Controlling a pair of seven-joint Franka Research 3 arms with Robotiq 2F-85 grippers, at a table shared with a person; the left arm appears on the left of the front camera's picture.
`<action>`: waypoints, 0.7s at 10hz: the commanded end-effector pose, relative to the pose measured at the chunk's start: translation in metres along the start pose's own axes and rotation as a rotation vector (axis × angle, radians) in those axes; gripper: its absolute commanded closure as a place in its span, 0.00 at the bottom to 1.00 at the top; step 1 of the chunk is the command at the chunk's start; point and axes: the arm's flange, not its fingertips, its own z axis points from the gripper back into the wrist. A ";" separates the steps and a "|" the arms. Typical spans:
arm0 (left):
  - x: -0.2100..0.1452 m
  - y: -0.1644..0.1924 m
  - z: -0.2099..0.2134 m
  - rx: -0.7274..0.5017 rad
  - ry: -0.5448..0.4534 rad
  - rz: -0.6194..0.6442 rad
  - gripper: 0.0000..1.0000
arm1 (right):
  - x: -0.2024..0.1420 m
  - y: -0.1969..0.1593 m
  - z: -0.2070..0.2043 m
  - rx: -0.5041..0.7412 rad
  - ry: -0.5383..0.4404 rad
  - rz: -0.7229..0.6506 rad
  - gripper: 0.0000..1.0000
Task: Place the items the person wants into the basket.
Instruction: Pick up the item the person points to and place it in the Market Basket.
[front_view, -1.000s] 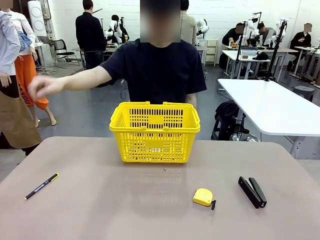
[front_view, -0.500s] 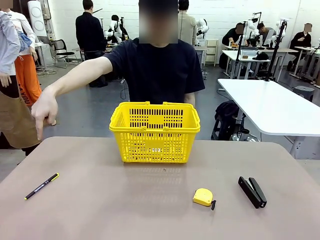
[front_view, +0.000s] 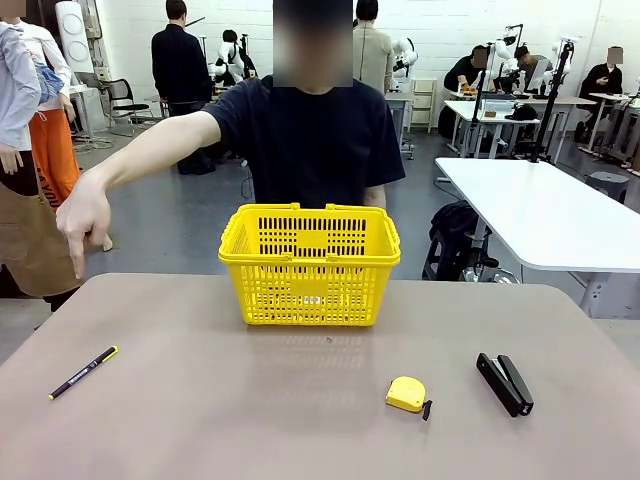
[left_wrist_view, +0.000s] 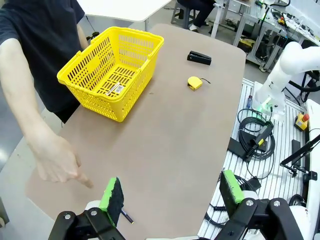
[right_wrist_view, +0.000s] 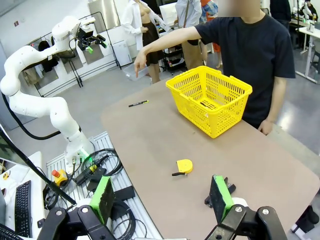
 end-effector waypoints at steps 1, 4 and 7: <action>0.003 -0.002 -0.013 0.083 0.145 0.006 0.00 | 0.003 -0.001 0.000 0.015 -0.022 0.016 0.00; 0.021 0.001 -0.065 0.159 0.730 0.113 0.00 | 0.003 -0.001 0.000 0.015 -0.022 0.016 0.00; 0.004 0.014 -0.114 0.141 0.871 0.208 0.00 | 0.003 -0.001 0.000 0.015 -0.022 0.016 0.00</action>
